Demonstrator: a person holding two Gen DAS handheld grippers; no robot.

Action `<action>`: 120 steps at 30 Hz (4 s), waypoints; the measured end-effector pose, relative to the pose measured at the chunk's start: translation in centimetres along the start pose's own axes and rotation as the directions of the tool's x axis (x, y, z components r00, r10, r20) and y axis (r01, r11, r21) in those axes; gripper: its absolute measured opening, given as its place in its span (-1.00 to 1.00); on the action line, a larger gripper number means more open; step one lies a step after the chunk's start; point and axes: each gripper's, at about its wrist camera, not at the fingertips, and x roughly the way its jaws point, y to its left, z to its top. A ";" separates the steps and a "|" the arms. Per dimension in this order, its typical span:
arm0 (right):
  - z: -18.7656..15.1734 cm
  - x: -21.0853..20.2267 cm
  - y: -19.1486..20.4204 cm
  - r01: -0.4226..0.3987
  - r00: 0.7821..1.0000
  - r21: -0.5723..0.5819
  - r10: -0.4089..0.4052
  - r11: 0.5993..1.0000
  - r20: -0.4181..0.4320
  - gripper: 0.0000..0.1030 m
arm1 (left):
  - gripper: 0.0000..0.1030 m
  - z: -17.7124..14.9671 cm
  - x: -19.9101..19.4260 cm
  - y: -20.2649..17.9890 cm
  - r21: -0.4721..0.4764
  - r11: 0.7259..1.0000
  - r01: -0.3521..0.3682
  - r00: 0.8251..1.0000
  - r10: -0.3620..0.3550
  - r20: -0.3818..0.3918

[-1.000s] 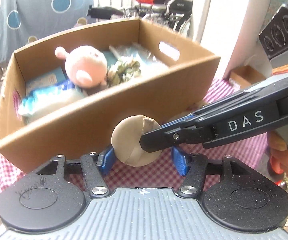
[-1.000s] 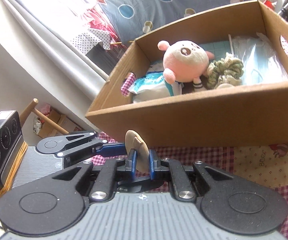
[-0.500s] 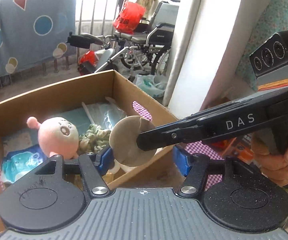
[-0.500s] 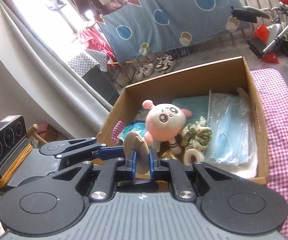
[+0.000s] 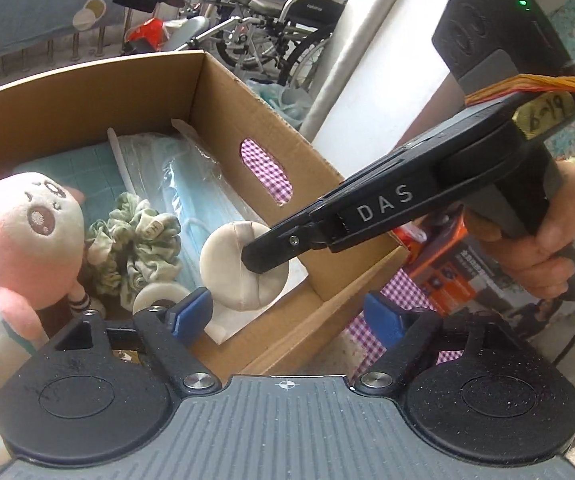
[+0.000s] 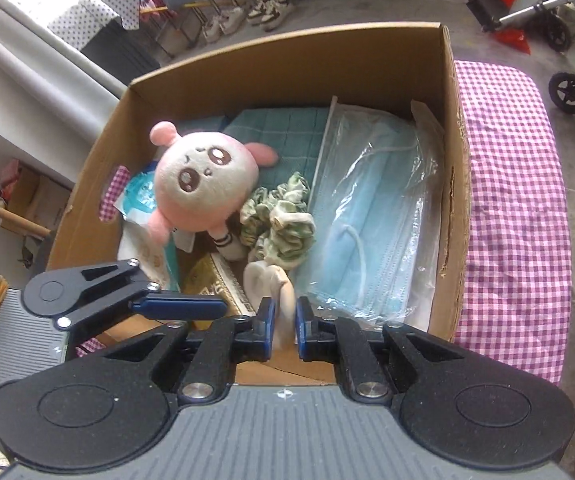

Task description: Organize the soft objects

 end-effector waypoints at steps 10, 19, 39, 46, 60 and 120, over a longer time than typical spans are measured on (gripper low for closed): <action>1.6 3.6 0.3 0.110 0.981 -0.064 -0.119 0.992 -0.155 -0.89 | 0.91 -1.8 -3.5 1.0 -0.006 0.999 -0.039 0.996 0.039 0.075; 2.1 5.8 1.3 0.235 0.938 -0.120 -0.257 0.965 -0.233 -0.70 | 0.95 -3.0 -6.9 2.1 -0.052 0.997 -0.058 0.986 0.065 0.150; 4.1 8.8 3.4 0.322 0.906 -0.074 -0.330 0.944 -0.265 0.30 | 0.97 -6.9 -11.2 3.4 -0.089 0.993 -0.072 0.973 0.089 0.214; 4.2 5.3 2.9 0.252 0.948 0.024 -0.242 0.968 -0.206 0.30 | 0.99 -7.7 -12.3 3.4 -0.106 0.990 -0.094 0.966 0.117 0.232; -7.1 -9.2 8.8 0.035 0.923 0.087 -0.065 0.996 0.379 0.93 | 0.99 -9.1 -15.7 0.8 -0.142 0.952 -0.273 0.907 0.304 0.293; -11.2 -3.5 13.7 0.360 0.793 0.159 -0.391 0.919 0.467 1.00 | 0.99 -6.8 -12.6 0.0 -0.297 0.671 -0.679 0.694 0.719 0.038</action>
